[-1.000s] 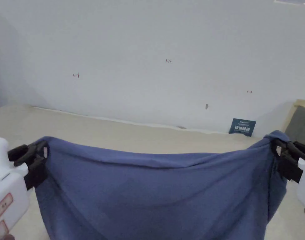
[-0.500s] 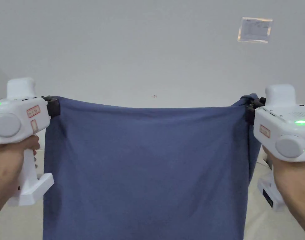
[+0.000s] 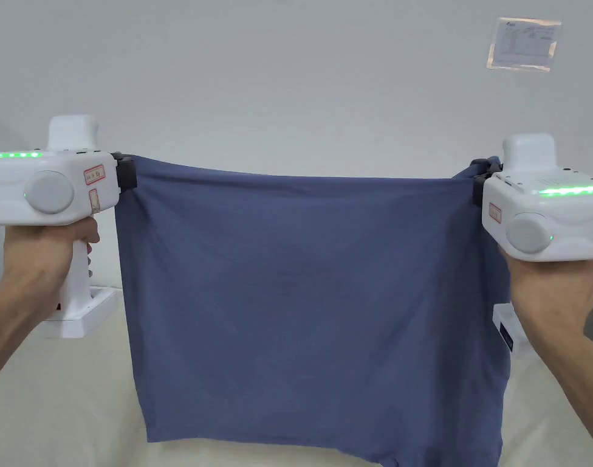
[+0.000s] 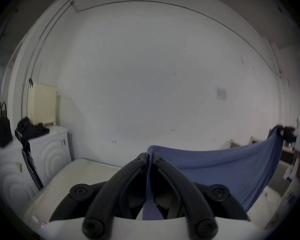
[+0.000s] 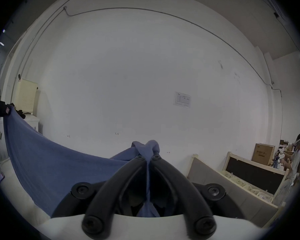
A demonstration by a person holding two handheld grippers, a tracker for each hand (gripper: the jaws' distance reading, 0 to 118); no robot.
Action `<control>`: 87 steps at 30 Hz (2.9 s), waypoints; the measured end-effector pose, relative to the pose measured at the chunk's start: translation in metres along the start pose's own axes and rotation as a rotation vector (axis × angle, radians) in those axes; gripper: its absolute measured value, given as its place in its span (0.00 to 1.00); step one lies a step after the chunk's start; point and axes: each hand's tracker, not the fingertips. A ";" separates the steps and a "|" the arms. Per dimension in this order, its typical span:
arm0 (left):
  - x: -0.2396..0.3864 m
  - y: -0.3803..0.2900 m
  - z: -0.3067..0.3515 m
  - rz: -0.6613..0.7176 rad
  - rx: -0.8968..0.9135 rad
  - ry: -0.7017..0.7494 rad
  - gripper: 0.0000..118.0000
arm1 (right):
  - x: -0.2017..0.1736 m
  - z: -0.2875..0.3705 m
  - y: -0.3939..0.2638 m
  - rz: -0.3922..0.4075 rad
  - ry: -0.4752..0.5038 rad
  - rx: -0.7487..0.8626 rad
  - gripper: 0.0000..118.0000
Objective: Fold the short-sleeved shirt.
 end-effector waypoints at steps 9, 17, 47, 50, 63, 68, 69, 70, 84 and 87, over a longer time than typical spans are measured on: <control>-0.022 -0.020 -0.042 0.028 -0.041 0.017 0.04 | -0.019 -0.050 -0.016 0.071 0.037 -0.049 0.02; -0.035 -0.071 -0.040 0.084 -0.044 0.002 0.04 | -0.030 -0.038 -0.076 0.108 0.094 -0.051 0.02; -0.017 -0.492 0.256 0.106 -0.497 0.154 0.05 | -0.021 0.283 -0.460 -0.069 0.252 -0.619 0.04; -0.017 -0.488 0.262 0.128 -0.499 0.174 0.68 | -0.019 0.290 -0.455 -0.087 0.245 -0.620 0.51; 0.078 -0.329 0.385 0.031 -0.046 0.089 0.90 | 0.008 0.391 -0.259 -0.289 0.110 0.000 0.96; 0.100 -0.307 0.407 -0.002 -0.003 0.114 0.05 | 0.002 0.421 -0.239 -0.207 0.027 0.111 0.00; 0.098 -0.306 0.410 0.009 0.010 0.084 0.05 | 0.004 0.424 -0.240 -0.213 0.037 0.114 0.00; 0.096 -0.304 0.412 0.021 0.010 0.067 0.05 | 0.006 0.424 -0.240 -0.216 0.062 0.106 0.00; 0.028 -0.444 0.304 0.053 -0.561 0.229 0.99 | 0.019 0.414 -0.268 -0.187 0.045 -0.025 0.00; 0.015 -0.464 0.287 0.089 -0.603 0.253 1.00 | 0.020 0.412 -0.275 -0.162 0.027 -0.068 0.00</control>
